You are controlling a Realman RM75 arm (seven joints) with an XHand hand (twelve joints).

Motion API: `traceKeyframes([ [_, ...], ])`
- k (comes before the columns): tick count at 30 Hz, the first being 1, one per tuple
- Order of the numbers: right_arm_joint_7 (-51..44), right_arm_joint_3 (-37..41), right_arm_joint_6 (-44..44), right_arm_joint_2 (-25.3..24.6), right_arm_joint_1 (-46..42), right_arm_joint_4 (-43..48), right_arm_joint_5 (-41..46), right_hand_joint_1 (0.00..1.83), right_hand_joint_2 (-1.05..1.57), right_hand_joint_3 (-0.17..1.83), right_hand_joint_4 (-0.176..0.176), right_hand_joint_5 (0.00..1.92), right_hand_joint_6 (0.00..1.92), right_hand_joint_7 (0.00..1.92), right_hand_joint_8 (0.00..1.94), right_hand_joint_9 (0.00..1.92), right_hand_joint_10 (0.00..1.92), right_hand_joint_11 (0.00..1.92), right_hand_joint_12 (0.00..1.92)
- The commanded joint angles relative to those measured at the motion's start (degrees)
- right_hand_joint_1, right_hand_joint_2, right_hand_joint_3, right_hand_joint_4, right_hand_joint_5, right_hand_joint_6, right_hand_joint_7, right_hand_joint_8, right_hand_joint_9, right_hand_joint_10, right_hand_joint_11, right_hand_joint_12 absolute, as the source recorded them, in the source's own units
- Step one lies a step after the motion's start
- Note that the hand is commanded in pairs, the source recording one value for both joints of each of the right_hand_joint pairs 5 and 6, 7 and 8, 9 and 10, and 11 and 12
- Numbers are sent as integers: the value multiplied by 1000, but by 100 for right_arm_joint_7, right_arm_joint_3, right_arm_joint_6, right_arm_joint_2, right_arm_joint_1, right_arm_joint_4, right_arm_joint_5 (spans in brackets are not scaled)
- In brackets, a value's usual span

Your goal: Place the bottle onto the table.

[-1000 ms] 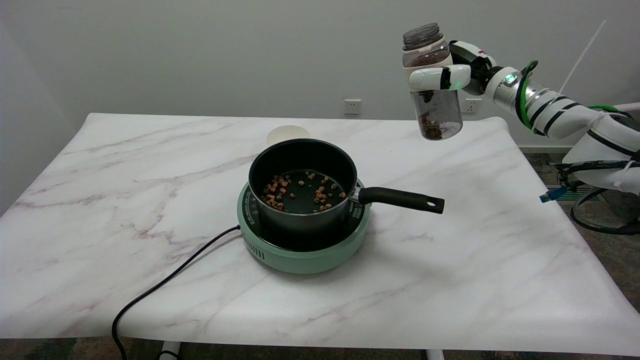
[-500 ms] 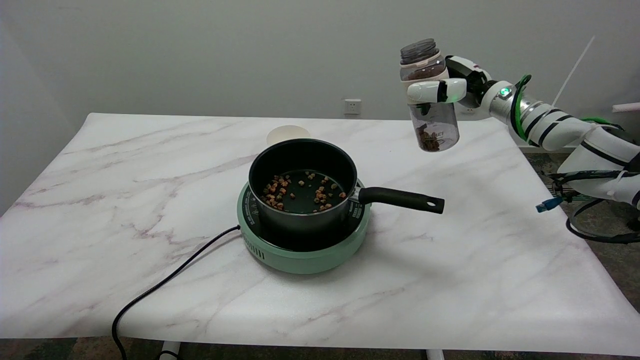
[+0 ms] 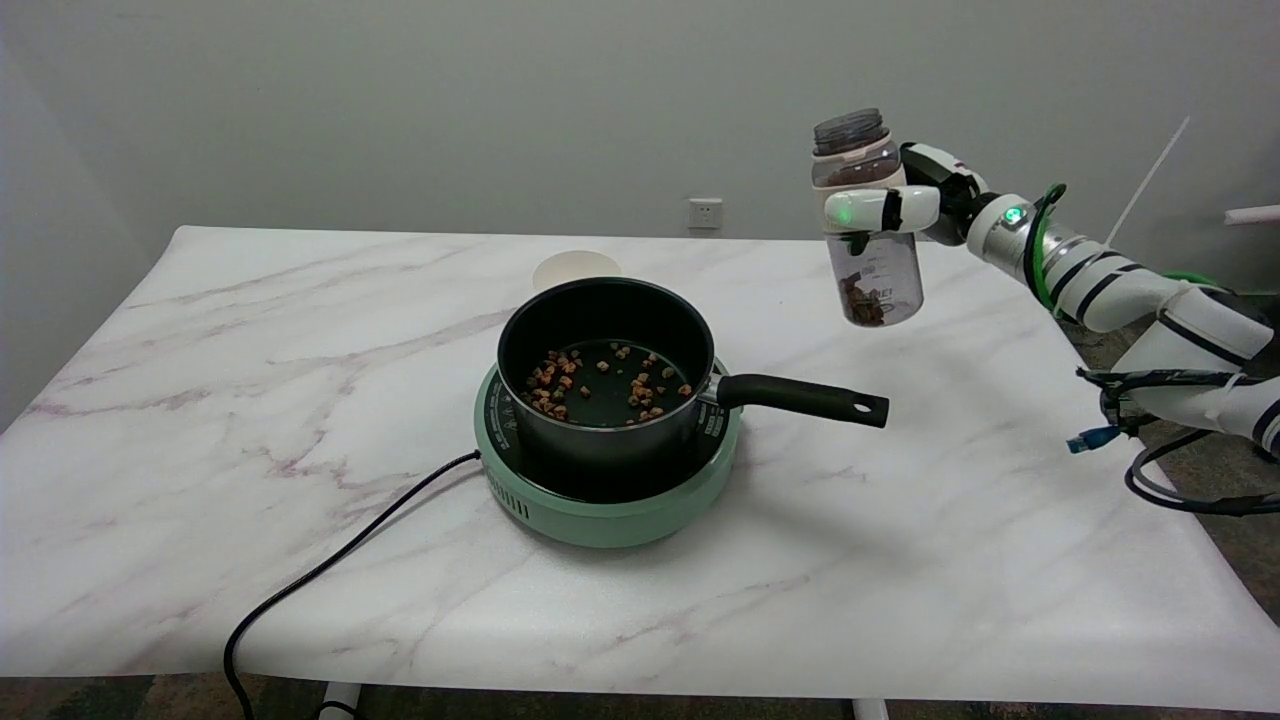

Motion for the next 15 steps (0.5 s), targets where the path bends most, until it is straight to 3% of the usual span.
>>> traceKeyframes([
  [1, -321, 631, 343, -534, -596, -626, 52, 1228, 1067, 702, 0, 1707, 1707, 1548, 1548, 1532, 1532, 1234, 1234],
  [9, -329, 832, 345, -574, -734, -723, 5, 1239, 1035, 713, 0, 1695, 1695, 1539, 1539, 1525, 1525, 1228, 1228],
  [15, -839, 1056, 250, -794, -751, -794, 3, 1238, 1049, 681, 0, 1678, 1678, 1544, 1544, 1533, 1533, 1248, 1248],
])
